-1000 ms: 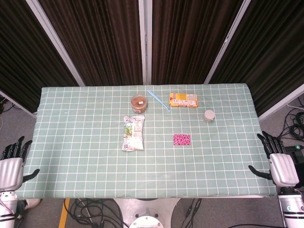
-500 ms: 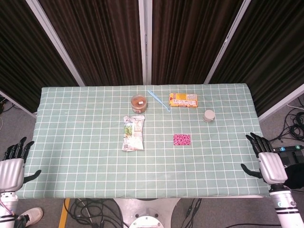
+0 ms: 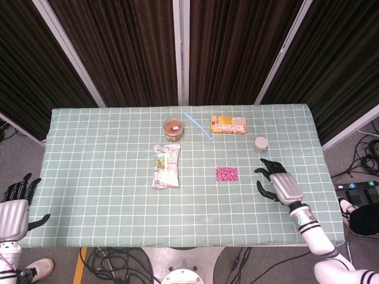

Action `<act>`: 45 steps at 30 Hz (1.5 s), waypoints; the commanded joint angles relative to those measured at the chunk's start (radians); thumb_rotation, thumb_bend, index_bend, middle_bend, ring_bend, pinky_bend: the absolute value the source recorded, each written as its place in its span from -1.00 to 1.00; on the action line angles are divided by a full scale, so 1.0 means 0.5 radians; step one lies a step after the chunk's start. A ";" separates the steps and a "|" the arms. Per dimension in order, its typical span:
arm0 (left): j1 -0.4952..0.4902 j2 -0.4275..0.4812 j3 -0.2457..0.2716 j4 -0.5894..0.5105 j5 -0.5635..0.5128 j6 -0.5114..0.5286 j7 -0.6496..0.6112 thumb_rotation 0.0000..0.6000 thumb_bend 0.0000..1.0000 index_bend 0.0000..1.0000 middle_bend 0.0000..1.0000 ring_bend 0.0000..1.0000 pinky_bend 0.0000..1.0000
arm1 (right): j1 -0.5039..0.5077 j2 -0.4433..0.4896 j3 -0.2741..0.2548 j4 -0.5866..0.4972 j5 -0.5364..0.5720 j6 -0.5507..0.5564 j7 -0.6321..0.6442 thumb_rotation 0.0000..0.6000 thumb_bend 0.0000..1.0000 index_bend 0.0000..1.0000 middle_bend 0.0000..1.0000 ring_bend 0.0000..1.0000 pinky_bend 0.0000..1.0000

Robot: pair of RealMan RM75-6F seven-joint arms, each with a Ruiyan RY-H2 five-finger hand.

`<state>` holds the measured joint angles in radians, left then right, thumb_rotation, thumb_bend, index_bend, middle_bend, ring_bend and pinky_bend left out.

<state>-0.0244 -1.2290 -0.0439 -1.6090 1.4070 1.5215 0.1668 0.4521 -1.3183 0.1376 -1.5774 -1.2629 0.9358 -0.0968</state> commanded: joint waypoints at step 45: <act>-0.001 -0.008 0.001 0.051 -0.012 -0.059 -0.074 1.00 -0.82 -0.62 -0.71 -0.72 -0.71 | 0.506 -0.667 -0.046 0.788 0.312 -0.515 -0.211 -1.00 -0.03 -0.44 -1.00 -1.00 -1.00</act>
<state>-0.0247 -1.2332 -0.0433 -1.5836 1.4008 1.4918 0.1298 0.7092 -1.6636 0.1224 -1.1655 -1.0930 0.6761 -0.2128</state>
